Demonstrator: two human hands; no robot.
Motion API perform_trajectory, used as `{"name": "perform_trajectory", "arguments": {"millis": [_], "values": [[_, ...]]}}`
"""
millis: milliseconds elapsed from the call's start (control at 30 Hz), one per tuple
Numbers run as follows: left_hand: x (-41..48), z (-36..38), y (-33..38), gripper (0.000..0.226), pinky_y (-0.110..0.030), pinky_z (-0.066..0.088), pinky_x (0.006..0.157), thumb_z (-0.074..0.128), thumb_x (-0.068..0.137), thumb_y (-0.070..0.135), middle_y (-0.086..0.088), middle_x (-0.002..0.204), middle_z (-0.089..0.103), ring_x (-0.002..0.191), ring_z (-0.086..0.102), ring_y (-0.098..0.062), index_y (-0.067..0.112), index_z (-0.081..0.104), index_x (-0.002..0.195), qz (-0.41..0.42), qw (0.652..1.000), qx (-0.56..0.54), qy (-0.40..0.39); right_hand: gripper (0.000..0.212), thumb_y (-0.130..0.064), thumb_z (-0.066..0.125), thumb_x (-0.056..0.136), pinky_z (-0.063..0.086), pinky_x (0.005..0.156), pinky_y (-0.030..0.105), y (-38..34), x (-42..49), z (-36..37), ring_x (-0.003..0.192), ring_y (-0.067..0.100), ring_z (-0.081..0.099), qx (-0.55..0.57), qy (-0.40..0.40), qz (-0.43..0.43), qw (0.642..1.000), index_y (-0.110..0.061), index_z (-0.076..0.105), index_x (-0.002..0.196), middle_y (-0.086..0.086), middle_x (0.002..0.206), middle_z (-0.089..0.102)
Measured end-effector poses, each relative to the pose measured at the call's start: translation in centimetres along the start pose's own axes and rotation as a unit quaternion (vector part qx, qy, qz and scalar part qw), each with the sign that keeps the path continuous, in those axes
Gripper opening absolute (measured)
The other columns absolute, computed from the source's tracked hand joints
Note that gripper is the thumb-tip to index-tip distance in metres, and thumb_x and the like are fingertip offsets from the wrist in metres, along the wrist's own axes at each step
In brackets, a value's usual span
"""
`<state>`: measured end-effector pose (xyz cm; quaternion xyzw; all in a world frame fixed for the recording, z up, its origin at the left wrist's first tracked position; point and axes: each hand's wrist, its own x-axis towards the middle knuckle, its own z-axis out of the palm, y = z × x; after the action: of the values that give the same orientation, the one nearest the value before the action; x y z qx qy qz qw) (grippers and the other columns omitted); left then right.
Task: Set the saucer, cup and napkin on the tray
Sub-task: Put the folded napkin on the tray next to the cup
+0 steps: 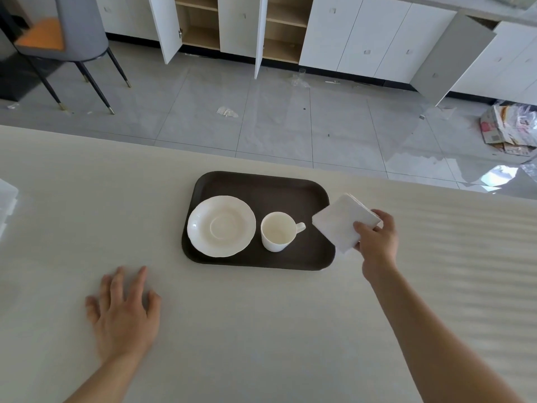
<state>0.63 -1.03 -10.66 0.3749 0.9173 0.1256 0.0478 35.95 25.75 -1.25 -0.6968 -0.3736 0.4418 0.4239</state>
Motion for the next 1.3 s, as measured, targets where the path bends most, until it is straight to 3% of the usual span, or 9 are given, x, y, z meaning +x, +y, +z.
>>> {"name": "perform_trajectory", "arguments": {"millis": [100, 467, 600, 733, 933, 1067, 1133, 1300], "values": [[0.0, 0.0, 0.0, 0.063, -0.055, 0.009, 0.117, 0.032, 0.084, 0.045, -0.014, 0.154, 0.037, 0.146, 0.022, -0.033, 0.025, 0.048, 0.142, 0.001, 1.000, 0.002, 0.003, 0.039, -0.001, 0.063, 0.083, 0.059, 0.058, 0.033, 0.5, 0.7, 2.0, 0.088, 0.019, 0.063, 0.075, 0.018, 0.040, 0.996, -0.026, 0.053, 0.110, -0.001, 0.100, 0.060], [0.1, 0.2, 0.0, 0.062, -0.054, 0.009, 0.118, 0.032, 0.084, 0.044, -0.014, 0.154, 0.036, 0.146, 0.022, -0.033, 0.026, 0.047, 0.141, -0.003, 1.000, 0.012, 0.001, 0.033, -0.004, 0.064, 0.084, 0.061, 0.068, 0.038, 2.0, 2.0, 5.9, 0.090, 0.021, 0.063, 0.087, 0.003, 0.091, 0.992, -0.027, 0.053, 0.105, 0.000, 0.098, 0.060], [0.1, 0.2, 0.0, 0.062, -0.054, 0.009, 0.118, 0.033, 0.084, 0.044, -0.013, 0.154, 0.037, 0.146, 0.022, -0.033, 0.025, 0.047, 0.141, -0.004, 1.000, 0.011, -0.002, 0.028, -0.013, 0.065, 0.082, 0.060, 0.080, 0.048, 2.2, 2.1, 6.2, 0.091, 0.024, 0.063, -0.033, -0.014, 0.047, 0.998, -0.026, 0.053, 0.104, -0.001, 0.096, 0.061], [0.0, 0.0, 0.1, 0.062, -0.055, 0.011, 0.118, 0.033, 0.084, 0.043, -0.014, 0.153, 0.037, 0.146, 0.023, -0.034, 0.025, 0.048, 0.140, -0.004, 1.000, 0.009, -0.002, 0.022, -0.019, 0.062, 0.077, 0.057, 0.073, 0.041, 1.5, 1.6, 6.1, 0.085, 0.025, 0.065, -0.151, -0.030, -0.018, 0.988, -0.022, 0.058, 0.099, -0.004, 0.087, 0.063], [0.0, -0.2, 0.4, 0.063, -0.057, 0.012, 0.117, 0.032, 0.082, 0.042, -0.016, 0.153, 0.040, 0.145, 0.025, -0.035, 0.024, 0.052, 0.139, -0.005, 1.000, 0.005, 0.001, 0.013, -0.020, 0.057, 0.076, 0.058, 0.069, 0.043, 1.2, 1.4, 4.9, 0.075, 0.032, 0.069, -0.294, -0.064, -0.062, 0.952, -0.016, 0.064, 0.086, 0.009, 0.084, 0.069], [0.0, -0.3, 0.4, 0.063, -0.057, 0.012, 0.117, 0.032, 0.082, 0.042, -0.017, 0.152, 0.040, 0.145, 0.026, -0.036, 0.023, 0.053, 0.138, -0.003, 1.000, 0.001, 0.002, 0.034, -0.023, 0.062, 0.086, 0.043, 0.074, 0.034, 1.4, 1.0, 4.3, 0.089, 0.032, 0.057, -0.391, -0.065, -0.123, 0.910, -0.012, 0.059, 0.118, 0.011, 0.111, 0.056], [0.0, -0.3, 0.4, 0.063, -0.057, 0.012, 0.117, 0.031, 0.082, 0.042, -0.017, 0.152, 0.040, 0.145, 0.026, -0.036, 0.023, 0.052, 0.139, -0.002, 1.000, 0.000, 0.001, 0.047, -0.024, 0.064, 0.087, 0.043, 0.078, 0.034, 1.5, 0.6, 4.1, 0.097, 0.033, 0.058, -0.406, -0.068, -0.139, 0.901, -0.013, 0.052, 0.131, 0.011, 0.120, 0.052], [0.0, -0.5, 0.4, 0.062, -0.056, 0.011, 0.117, 0.032, 0.083, 0.042, -0.017, 0.153, 0.039, 0.146, 0.024, -0.035, 0.024, 0.051, 0.140, -0.005, 1.000, 0.002, -0.004, 0.049, -0.028, 0.066, 0.086, 0.045, 0.092, 0.040, 1.4, 0.0, 3.3, 0.118, 0.032, 0.043, -0.461, -0.054, -0.185, 0.866, -0.017, 0.053, 0.132, 0.008, 0.128, 0.049]]}}
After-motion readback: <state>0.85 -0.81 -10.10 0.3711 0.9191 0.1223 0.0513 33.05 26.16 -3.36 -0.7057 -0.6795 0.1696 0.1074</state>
